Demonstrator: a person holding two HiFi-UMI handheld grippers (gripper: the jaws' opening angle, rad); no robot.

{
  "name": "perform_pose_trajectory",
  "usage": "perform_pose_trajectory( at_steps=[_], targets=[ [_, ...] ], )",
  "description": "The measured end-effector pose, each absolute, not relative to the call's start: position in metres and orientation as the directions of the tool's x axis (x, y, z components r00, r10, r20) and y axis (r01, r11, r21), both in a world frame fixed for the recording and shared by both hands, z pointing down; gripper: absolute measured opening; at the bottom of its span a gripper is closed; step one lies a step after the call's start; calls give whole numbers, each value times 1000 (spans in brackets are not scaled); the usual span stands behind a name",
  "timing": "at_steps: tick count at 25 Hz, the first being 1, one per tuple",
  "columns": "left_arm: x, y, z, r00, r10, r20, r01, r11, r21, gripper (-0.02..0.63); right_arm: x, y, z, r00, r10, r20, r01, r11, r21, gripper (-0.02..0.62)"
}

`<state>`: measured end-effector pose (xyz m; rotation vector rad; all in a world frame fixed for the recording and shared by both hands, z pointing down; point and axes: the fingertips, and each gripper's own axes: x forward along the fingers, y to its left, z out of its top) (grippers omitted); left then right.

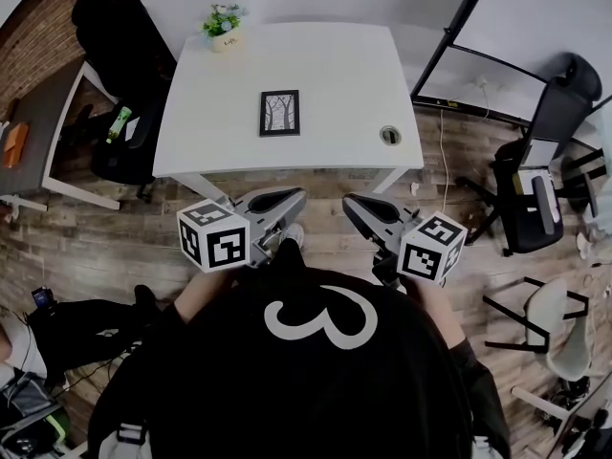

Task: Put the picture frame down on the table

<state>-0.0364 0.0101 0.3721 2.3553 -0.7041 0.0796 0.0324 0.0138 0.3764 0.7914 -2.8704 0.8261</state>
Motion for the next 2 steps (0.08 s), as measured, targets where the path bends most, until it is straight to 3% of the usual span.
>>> perform_pose_trajectory(
  at_steps=[2],
  targets=[
    [-37, 11, 374, 843, -473, 255, -528, -640, 559, 15, 33, 15, 376, -865, -464, 188, -493, 722, -485, 23]
  ],
)
